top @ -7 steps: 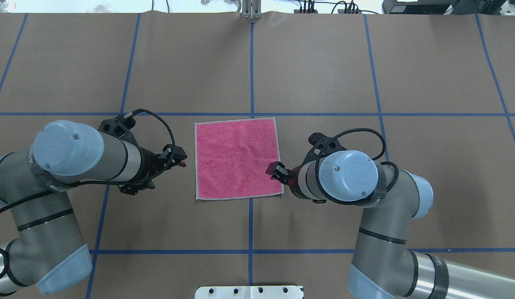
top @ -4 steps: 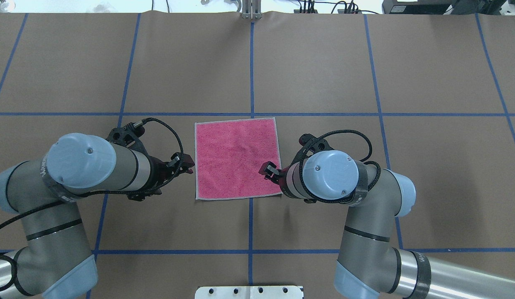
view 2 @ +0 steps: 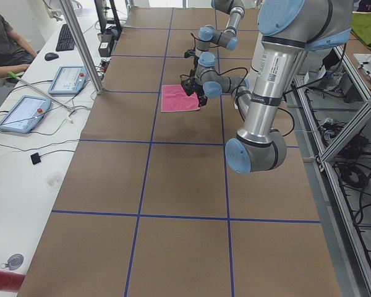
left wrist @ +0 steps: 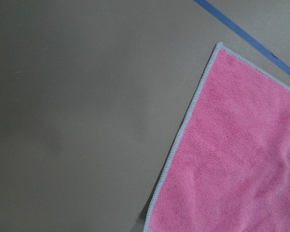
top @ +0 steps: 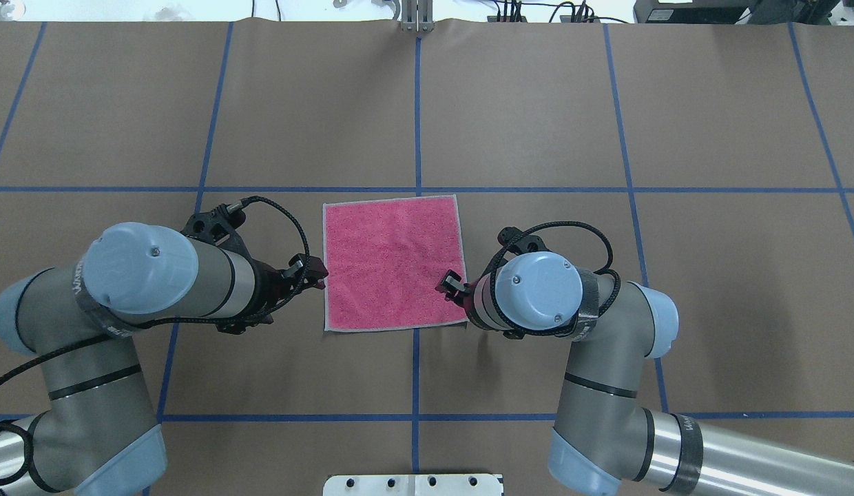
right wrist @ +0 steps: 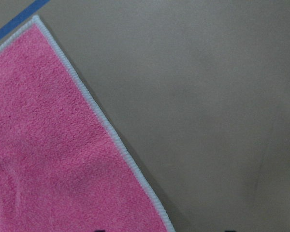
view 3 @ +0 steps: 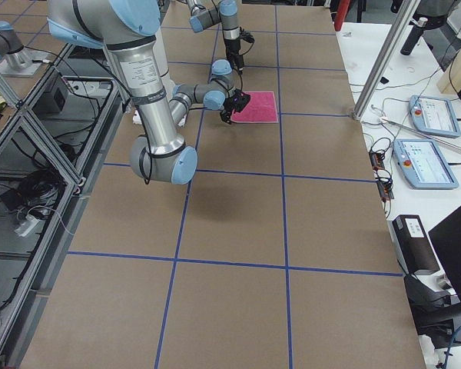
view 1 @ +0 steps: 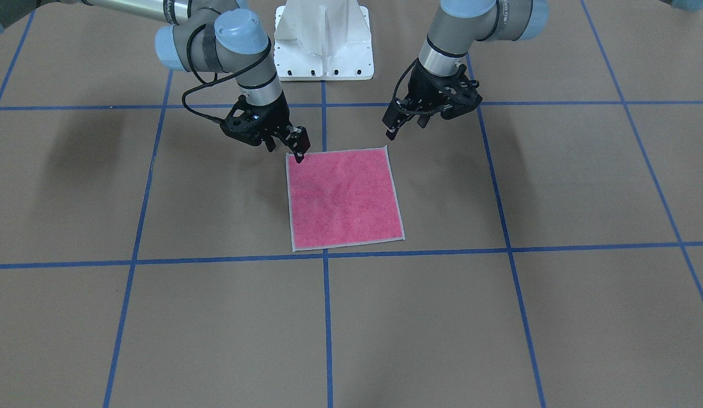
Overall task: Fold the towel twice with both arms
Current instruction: 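Move both grippers toward the near corners of the pink towel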
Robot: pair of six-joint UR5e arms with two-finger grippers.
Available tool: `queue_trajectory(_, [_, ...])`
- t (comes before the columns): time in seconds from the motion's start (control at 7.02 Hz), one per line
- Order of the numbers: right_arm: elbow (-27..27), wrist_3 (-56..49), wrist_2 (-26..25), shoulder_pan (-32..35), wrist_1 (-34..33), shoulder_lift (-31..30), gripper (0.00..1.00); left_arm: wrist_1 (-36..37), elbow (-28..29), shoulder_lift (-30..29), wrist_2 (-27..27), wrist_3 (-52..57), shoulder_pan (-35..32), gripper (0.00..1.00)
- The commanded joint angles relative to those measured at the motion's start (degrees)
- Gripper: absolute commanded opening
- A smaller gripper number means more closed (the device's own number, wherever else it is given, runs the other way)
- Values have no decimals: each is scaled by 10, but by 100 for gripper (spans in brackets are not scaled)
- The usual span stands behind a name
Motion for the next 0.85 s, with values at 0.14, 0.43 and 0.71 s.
queue_trajectory(0.14, [-12,4,2,-3,0,1,63,0,0,1,0,-1,0,100])
queue_trajectory(0.43, [-12,18,3,-4,0,3,54,3,-1,1,0,0,0,100])
queue_trajectory(0.71, [-13,18,2,-7,0,3,54,3,-3,2,0,-1,-1,100])
